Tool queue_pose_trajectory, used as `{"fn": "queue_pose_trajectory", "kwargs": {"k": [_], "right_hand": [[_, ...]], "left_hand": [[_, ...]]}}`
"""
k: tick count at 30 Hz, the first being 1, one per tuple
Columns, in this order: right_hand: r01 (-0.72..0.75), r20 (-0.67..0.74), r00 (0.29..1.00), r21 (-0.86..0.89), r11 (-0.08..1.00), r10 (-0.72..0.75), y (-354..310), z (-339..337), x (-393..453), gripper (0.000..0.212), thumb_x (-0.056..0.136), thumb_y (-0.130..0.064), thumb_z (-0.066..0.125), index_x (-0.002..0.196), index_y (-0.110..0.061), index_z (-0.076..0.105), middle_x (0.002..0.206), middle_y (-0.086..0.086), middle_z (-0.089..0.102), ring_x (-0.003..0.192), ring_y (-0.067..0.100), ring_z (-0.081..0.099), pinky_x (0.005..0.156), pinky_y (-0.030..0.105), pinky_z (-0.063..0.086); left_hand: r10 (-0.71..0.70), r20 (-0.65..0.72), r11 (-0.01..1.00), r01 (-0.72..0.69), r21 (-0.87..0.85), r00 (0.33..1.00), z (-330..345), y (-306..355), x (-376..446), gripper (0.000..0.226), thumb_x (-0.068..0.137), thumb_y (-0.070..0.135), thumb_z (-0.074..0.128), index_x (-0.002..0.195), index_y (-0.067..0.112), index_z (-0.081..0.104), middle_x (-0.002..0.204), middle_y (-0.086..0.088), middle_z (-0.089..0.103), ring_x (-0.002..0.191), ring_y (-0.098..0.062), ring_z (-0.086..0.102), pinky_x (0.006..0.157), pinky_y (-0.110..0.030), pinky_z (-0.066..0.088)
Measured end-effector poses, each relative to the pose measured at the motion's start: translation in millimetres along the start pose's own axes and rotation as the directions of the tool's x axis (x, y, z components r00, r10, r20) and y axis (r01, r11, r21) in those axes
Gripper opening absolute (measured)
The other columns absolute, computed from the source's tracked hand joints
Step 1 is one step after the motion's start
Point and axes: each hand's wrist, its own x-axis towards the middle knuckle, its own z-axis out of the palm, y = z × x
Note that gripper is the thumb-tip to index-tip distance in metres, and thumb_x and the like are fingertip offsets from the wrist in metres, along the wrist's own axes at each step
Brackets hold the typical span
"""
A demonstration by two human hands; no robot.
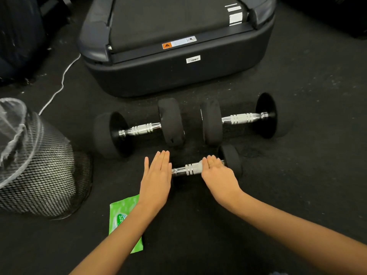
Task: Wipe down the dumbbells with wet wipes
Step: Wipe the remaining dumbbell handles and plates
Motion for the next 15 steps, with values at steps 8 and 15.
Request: {"fn": "queue_pose_trajectory", "kwargs": {"k": [8, 15], "right_hand": [[-0.035, 0.002, 0.999, -0.109, 0.993, 0.035, -13.4, -3.2, 7.7, 0.027, 0.043, 0.005, 0.084, 0.068, 0.009, 0.072, 0.066, 0.021, 0.067, 0.061, 0.034, 0.069, 0.065, 0.037, 0.06], [-0.075, 0.018, 0.997, -0.101, 0.992, 0.077, -13.3, -1.4, 1.1, 0.052, 0.042, -0.008, 0.094, 0.085, 0.011, 0.073, 0.081, 0.026, 0.071, 0.075, 0.035, 0.072, 0.075, 0.038, 0.06]], "left_hand": [[0.002, -0.01, 1.0, -0.002, 0.001, 1.0, -1.1, 1.7, -1.9, 0.057, 0.098, 0.022, 0.018, 0.137, -0.001, 0.052, 0.136, -0.015, 0.059, 0.132, -0.03, 0.052, 0.109, -0.055, 0.038], [-0.022, -0.042, 0.998, 0.019, -0.057, 0.999, -5.5, 4.7, -2.1, 0.053, 0.099, 0.023, 0.024, 0.134, -0.002, 0.055, 0.131, -0.016, 0.062, 0.128, -0.031, 0.055, 0.107, -0.056, 0.037]]}}
